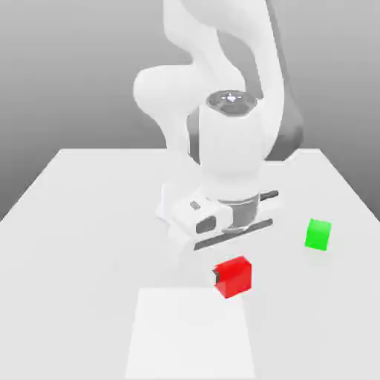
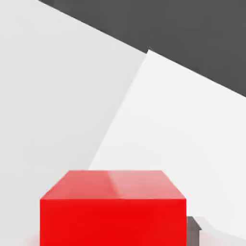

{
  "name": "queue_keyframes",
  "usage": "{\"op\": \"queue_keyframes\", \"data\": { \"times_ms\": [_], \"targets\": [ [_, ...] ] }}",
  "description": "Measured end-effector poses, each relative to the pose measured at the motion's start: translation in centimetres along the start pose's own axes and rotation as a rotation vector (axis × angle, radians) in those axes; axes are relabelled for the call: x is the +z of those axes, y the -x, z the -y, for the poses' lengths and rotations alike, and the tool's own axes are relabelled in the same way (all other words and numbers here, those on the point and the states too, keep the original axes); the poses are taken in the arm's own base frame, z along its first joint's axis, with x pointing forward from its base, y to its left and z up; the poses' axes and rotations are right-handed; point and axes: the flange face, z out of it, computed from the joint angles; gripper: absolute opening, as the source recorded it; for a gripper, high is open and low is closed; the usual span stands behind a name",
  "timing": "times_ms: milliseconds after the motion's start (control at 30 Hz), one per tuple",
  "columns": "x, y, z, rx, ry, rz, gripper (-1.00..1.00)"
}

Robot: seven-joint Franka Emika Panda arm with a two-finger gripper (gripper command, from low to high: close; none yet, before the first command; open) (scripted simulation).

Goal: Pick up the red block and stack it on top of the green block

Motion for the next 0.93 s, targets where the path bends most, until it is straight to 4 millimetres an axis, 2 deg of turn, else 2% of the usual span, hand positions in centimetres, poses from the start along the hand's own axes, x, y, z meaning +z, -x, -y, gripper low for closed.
{"op": "queue_keyframes", "data": {
  "times_ms": [100, 233, 333, 433, 533, 833, 867, 933],
  "targets": [
    [-0.4, 4.2, 5.3, -0.222, -0.004, 0.007, -1.0],
    [-0.7, 11.6, 11.3, -0.546, 0.004, 0.016, -1.0],
    [-0.6, 17.7, 14.2, -0.788, 0.02, 0.021, -1.0],
    [-0.2, 23.4, 15.6, -1.007, 0.042, 0.021, -1.0],
    [0.9, 24.5, 15.9, -1.057, 0.056, 0.015, -1.0],
    [6.0, 24.6, 15.5, -1.061, 0.053, 0.016, -1.0],
    [6.4, 24.6, 15.4, -1.058, 0.051, 0.018, 1.0],
    [6.4, 24.5, 15.4, -1.054, 0.051, 0.018, 1.0]
  ]
}}
